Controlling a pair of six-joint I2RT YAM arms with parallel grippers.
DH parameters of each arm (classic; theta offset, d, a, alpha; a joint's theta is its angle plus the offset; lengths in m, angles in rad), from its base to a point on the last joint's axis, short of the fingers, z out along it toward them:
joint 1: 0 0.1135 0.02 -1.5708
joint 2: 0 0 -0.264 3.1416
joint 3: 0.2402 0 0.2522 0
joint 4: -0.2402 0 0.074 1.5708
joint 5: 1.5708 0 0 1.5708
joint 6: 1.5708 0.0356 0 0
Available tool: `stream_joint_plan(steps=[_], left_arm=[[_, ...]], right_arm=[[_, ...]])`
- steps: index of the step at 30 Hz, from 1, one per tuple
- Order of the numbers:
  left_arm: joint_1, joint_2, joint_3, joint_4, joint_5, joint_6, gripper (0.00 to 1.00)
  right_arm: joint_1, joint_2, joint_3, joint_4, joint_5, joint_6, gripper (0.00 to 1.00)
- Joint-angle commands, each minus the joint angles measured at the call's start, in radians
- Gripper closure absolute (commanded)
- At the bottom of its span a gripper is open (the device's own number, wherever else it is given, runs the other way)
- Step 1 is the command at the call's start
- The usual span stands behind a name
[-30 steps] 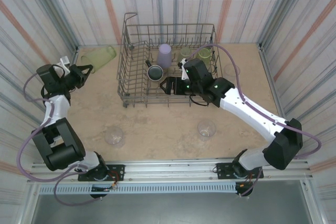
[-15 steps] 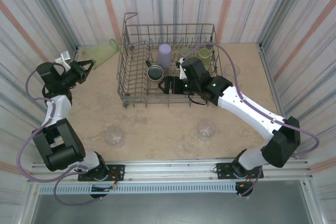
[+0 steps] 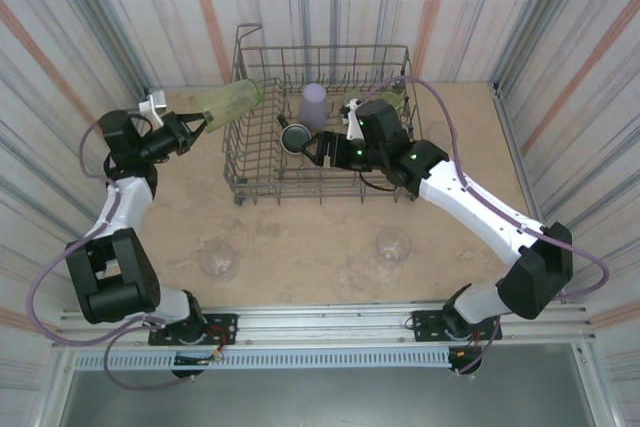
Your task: Load the cups into the dish rack
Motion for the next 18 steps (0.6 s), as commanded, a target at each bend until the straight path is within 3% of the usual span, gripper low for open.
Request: stream_joint_plan(steps=[1, 18], left_arm=[[-0.019, -0.035, 0.022, 0.046, 0.038, 0.019, 1.00], [-0.065, -0.022, 0.029, 0.049, 0.066, 0.066, 1.00]], right_arm=[[-0.017, 0.022, 0.013, 0.095, -0.068, 0.057, 0.01], [-0.042, 0.209, 0.144, 0.337, -0.212, 0.219, 0.01]])
